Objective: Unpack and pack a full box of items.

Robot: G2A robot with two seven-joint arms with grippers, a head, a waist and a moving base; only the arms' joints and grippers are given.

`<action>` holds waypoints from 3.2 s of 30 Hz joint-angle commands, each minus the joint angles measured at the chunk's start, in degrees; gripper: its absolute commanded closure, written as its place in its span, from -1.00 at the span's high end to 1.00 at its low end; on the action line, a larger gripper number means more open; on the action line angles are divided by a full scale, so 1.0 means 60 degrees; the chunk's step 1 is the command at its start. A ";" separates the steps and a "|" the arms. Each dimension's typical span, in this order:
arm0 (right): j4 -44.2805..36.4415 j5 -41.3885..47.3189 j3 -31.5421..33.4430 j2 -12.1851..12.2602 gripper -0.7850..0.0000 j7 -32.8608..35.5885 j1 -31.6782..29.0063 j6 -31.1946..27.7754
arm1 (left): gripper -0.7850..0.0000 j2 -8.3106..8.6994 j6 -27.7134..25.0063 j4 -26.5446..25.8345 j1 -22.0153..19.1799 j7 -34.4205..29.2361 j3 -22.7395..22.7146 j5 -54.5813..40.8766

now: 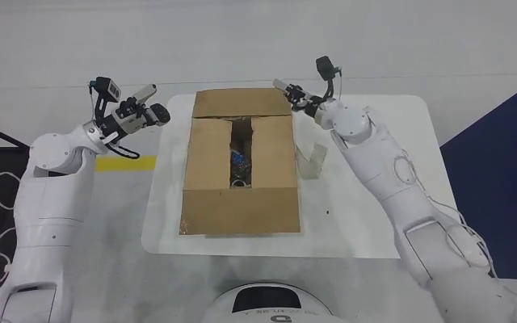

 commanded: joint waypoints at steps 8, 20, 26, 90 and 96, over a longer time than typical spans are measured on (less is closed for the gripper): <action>0.1840 0.2022 0.0193 -0.0395 1.00 0.1137 0.0595 -0.2455 | 1.00 0.0000 0.0000 0.0000 0.0000 0.0000 -0.0001 -0.0001; 0.2371 0.3620 0.0814 -0.0262 1.00 0.4801 0.0578 -0.4267 | 1.00 0.0000 0.0000 0.0000 0.0000 0.0000 -0.0001 -0.0001; 0.2223 0.2742 0.0624 -0.0168 1.00 0.5524 0.0613 -0.4119 | 1.00 -0.0005 0.0019 -0.0049 0.0038 0.0102 0.0017 0.0020; -0.4313 0.2080 0.2228 0.2678 1.00 1.0230 -0.4005 -0.0310 | 1.00 -0.0492 0.0204 0.1431 -0.1807 -0.0274 0.2817 0.1999; -0.4181 0.3639 0.1161 0.2821 1.00 1.0230 -0.3589 -0.0681 | 1.00 -0.0492 0.0204 0.1431 -0.1807 -0.0274 0.2817 0.1999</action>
